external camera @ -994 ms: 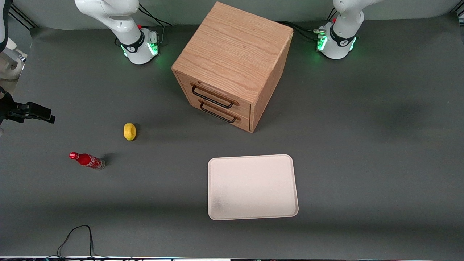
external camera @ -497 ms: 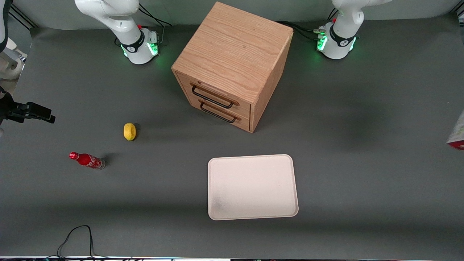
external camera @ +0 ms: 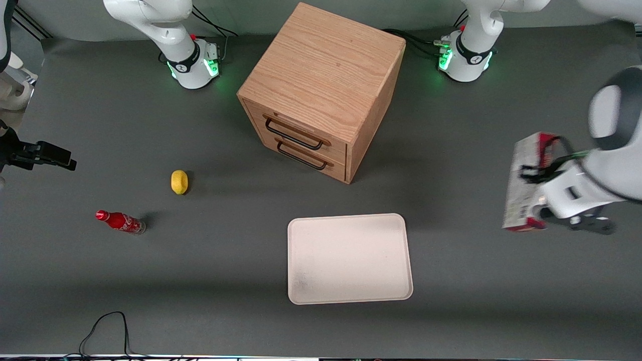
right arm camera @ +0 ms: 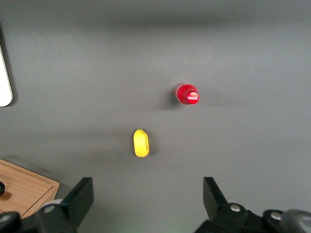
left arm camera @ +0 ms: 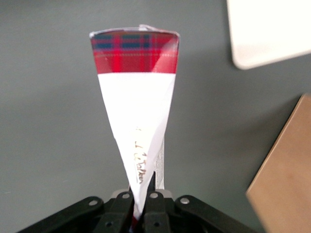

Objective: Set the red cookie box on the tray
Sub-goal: 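Carry the held cookie box with the left gripper over the cream tray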

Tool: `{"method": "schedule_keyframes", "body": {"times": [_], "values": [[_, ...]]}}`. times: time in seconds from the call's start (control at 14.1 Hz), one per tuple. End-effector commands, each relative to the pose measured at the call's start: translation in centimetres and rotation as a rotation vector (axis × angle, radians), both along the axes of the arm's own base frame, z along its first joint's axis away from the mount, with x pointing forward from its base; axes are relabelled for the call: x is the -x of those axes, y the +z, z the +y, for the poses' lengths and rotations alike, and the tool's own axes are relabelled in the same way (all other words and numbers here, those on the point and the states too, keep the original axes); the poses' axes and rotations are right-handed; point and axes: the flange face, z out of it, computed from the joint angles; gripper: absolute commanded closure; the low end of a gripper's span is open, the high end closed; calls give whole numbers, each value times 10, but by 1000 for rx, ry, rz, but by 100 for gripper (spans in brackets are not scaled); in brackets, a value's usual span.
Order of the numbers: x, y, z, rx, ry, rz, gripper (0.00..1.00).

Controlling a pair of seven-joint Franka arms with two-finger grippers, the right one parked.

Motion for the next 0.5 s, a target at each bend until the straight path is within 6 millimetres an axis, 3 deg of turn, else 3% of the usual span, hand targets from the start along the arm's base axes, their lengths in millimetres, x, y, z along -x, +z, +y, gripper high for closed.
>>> {"method": "schedule_keyframes", "body": {"times": [0.0, 0.21, 0.43], "values": [[-4, -9, -68, 9, 105, -58, 100], [-16, -54, -144, 76, 248, -118, 100], [-34, -113, -178, 100, 386, -151, 100]]}}
